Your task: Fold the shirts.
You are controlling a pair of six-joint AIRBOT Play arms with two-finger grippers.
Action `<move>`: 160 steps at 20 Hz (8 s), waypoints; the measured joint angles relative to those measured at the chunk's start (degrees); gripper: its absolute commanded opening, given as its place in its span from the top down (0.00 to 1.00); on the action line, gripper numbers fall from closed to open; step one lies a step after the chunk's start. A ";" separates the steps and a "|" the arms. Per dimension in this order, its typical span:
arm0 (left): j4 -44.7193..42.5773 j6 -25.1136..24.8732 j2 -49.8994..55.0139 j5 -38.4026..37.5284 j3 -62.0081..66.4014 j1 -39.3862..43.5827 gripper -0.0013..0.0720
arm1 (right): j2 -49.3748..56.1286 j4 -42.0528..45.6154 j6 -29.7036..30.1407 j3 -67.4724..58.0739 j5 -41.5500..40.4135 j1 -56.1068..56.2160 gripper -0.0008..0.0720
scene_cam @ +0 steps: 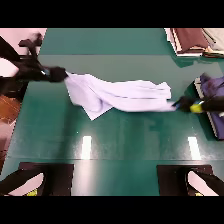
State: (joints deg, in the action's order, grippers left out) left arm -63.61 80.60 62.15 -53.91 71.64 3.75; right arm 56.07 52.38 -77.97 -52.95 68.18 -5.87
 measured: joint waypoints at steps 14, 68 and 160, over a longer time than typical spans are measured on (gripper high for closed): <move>-4.66 0.52 -16.57 -6.67 48.35 0.04 0.95 | -0.11 -0.33 -4.85 -69.75 18.40 -21.55 0.97; -5.57 9.35 -4.94 -16.92 -32.94 -1.11 0.23 | 10.25 8.11 -0.07 -6.14 8.61 -5.79 0.37; 13.03 4.39 33.79 10.16 6.38 22.75 0.95 | 39.52 -7.54 8.63 -32.09 15.15 -4.26 0.97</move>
State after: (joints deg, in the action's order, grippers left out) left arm -50.59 84.99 95.94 -43.75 78.02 26.50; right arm 95.59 44.84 -69.34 -85.03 83.33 -10.13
